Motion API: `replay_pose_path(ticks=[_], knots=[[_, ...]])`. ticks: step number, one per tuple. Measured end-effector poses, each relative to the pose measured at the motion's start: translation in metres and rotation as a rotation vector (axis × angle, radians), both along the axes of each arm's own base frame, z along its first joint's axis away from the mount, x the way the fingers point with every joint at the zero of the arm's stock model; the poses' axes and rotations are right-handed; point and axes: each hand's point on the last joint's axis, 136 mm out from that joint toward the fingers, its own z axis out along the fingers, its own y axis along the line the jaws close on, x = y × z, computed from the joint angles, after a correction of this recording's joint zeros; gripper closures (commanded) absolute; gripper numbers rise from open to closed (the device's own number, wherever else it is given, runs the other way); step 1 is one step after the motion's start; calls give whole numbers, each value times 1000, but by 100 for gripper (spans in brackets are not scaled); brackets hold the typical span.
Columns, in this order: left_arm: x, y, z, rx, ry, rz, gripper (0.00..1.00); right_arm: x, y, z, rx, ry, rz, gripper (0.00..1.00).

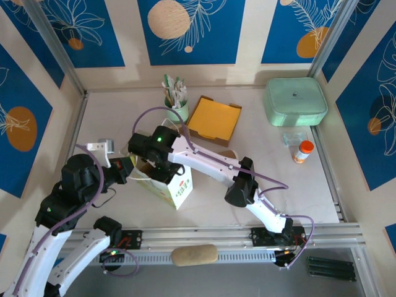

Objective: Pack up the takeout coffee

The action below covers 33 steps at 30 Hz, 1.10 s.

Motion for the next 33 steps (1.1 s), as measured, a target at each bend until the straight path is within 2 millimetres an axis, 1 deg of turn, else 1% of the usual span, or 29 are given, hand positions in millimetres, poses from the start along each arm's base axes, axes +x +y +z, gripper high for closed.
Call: replay_pose_path(ticks=[19,33], knots=[[0,0,0,0,0,0,100,4,-1,-3,0,20,-18,51],[0,0,0,0,1,0,100,5,-6,-17,-24,57,-34,51]])
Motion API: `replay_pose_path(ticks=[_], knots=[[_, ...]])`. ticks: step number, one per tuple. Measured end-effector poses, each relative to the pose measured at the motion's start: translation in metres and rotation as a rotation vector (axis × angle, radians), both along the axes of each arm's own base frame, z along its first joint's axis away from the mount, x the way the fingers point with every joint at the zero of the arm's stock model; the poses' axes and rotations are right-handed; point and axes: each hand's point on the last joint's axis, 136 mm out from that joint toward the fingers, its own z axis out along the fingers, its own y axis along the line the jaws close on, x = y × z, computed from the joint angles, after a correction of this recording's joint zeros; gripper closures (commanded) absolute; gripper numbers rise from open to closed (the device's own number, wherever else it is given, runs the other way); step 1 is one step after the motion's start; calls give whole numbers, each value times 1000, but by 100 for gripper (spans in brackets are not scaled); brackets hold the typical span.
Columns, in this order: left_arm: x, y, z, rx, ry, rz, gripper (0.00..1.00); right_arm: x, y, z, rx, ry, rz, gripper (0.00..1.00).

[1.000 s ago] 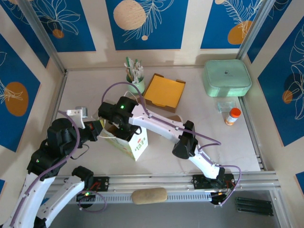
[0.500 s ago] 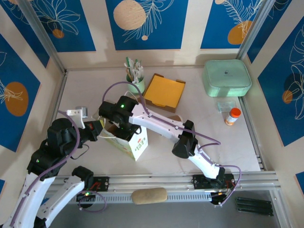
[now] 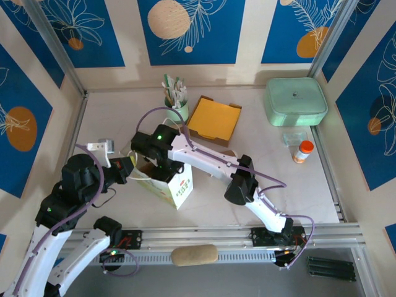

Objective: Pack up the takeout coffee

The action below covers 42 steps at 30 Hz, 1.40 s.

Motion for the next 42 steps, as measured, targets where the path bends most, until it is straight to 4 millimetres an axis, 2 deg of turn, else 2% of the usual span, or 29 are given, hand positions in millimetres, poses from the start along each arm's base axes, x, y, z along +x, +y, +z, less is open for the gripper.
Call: replay_pose_path(ticks=[42], knots=[[0,0,0,0,0,0,100,2,0,-2,10,-4,-11,51]])
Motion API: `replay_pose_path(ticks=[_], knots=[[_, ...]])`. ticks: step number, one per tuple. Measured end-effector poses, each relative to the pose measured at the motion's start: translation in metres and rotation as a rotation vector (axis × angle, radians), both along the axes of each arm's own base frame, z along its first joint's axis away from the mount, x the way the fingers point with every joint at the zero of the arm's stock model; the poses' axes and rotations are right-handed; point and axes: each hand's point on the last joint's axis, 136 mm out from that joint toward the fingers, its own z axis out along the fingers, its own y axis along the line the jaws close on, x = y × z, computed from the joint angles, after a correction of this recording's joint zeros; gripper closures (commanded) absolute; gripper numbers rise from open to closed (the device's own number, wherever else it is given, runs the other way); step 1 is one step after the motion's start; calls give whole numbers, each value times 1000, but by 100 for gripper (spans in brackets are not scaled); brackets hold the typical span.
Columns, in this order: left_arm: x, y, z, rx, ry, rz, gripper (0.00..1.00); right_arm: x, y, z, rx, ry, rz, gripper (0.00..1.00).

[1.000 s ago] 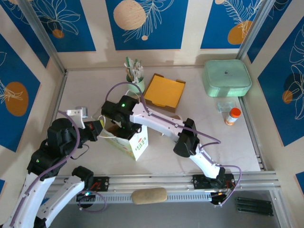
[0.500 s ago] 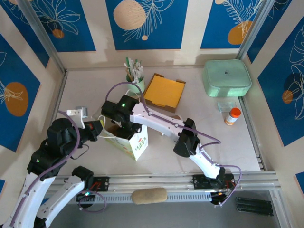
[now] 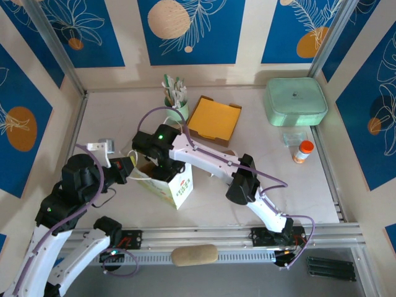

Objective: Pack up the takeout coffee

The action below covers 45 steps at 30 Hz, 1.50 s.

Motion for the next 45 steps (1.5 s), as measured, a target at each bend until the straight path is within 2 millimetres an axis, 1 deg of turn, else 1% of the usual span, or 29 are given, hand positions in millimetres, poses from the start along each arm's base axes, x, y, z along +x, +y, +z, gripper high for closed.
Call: replay_pose_path(ticks=[33,45], knots=[[0,0,0,0,0,0,100,-1,1,0,3,7,4,51],[0,0,0,0,0,0,100,-3,3,1,42,68,-7,51]])
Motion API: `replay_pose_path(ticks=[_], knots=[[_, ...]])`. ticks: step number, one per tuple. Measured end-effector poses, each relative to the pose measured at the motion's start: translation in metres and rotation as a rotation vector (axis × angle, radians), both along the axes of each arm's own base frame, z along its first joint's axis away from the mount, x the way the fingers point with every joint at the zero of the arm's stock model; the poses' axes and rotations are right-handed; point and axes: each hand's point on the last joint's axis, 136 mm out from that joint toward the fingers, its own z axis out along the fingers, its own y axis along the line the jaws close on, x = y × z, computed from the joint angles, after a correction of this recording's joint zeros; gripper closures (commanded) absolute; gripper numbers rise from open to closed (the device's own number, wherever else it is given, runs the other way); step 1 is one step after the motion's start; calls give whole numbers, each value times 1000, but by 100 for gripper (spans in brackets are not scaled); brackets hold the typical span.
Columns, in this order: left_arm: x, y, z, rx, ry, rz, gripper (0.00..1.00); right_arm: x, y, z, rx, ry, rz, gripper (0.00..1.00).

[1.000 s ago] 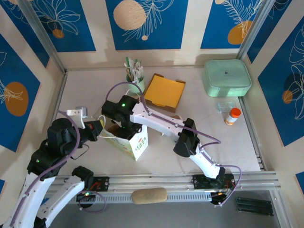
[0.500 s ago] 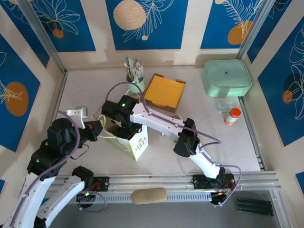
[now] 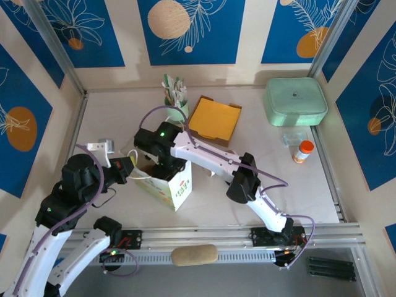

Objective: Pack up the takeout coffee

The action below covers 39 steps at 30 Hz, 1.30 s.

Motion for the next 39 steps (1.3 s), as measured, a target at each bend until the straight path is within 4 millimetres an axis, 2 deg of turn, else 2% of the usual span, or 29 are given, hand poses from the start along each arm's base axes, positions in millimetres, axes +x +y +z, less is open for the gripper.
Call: replay_pose_path(ticks=[16,39], knots=[[0,0,0,0,0,0,100,-2,2,1,38,68,-21,51],[1,0,1,-3,-6,0,100,-2,2,1,37,69,-21,51]])
